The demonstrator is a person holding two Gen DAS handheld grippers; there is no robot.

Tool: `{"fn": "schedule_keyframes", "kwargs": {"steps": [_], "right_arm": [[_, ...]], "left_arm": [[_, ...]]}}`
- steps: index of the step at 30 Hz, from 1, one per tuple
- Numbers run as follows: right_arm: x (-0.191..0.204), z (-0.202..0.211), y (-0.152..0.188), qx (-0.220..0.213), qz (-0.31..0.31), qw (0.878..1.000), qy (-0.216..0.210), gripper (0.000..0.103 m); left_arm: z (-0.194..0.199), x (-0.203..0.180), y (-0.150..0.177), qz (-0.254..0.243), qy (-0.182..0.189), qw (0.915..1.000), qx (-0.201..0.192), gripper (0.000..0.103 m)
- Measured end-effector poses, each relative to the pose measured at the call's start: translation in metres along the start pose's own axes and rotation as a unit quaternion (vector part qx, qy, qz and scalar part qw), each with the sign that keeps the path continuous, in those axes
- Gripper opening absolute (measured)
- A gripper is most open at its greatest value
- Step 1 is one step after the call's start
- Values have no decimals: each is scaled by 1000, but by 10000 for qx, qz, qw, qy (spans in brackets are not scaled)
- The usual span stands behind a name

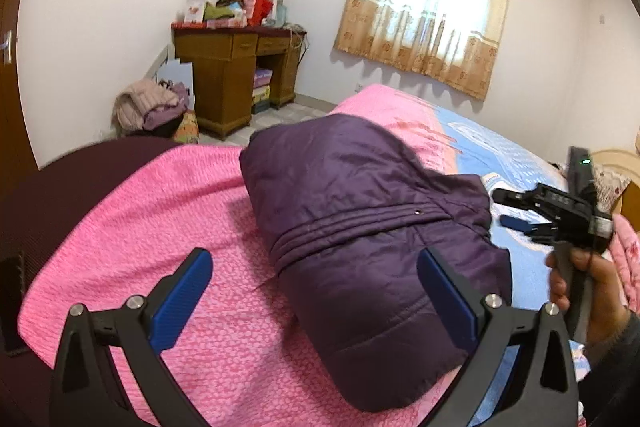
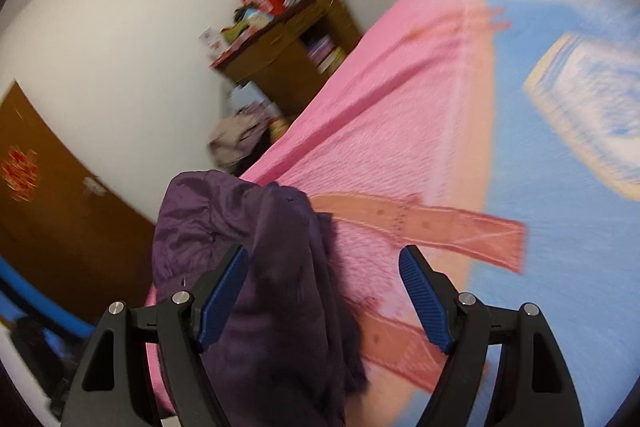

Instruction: Fold large clothes

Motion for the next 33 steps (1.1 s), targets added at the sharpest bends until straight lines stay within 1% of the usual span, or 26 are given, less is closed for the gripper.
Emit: {"fn": "schedule_keyframes", "kwargs": {"steps": [1, 3, 5, 7, 10, 12, 18, 21, 26, 33], "right_arm": [[8, 13, 4, -87, 170, 9998, 40, 78], [38, 39, 20, -321, 609, 9976, 25, 78], [63, 57, 33, -529, 942, 9941, 134, 78], [81, 69, 41, -625, 1167, 9911, 125, 79], [104, 90, 51, -786, 1555, 9845, 210, 79], [115, 94, 53, -837, 1707, 9815, 212, 79], [130, 100, 58, -950, 1863, 9776, 241, 79], [133, 101, 61, -979, 1878, 9772, 169, 79], [137, 100, 63, -930, 1929, 9767, 171, 79], [144, 105, 68, -1006, 1996, 9746, 131, 79]], "left_arm": [[8, 1, -1, -75, -79, 9999, -112, 103], [20, -2, -3, -164, -155, 9993, -294, 103], [34, -3, -7, -233, -205, 9982, -511, 103], [48, -7, -11, -276, -176, 9970, -696, 103], [60, -12, -14, -279, -66, 9961, -830, 103], [66, -16, -15, -320, -36, 9955, -888, 103], [69, -27, -13, -494, -74, 9940, -977, 103], [69, -29, -12, -501, -61, 9942, -951, 103], [68, -28, -12, -475, -66, 9946, -920, 103], [67, -27, -13, -457, -72, 9948, -907, 103]]}}
Point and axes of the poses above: each gripper's, at about its wrist camera, not at the fingertips, and z roughly against the way its jaws point, x to its left, y to its underside, the point moved 1 cm from there along -z, roughly the way its jaws point, and after that the axes turned 10 degrees about -y, right-handed, at the moved point
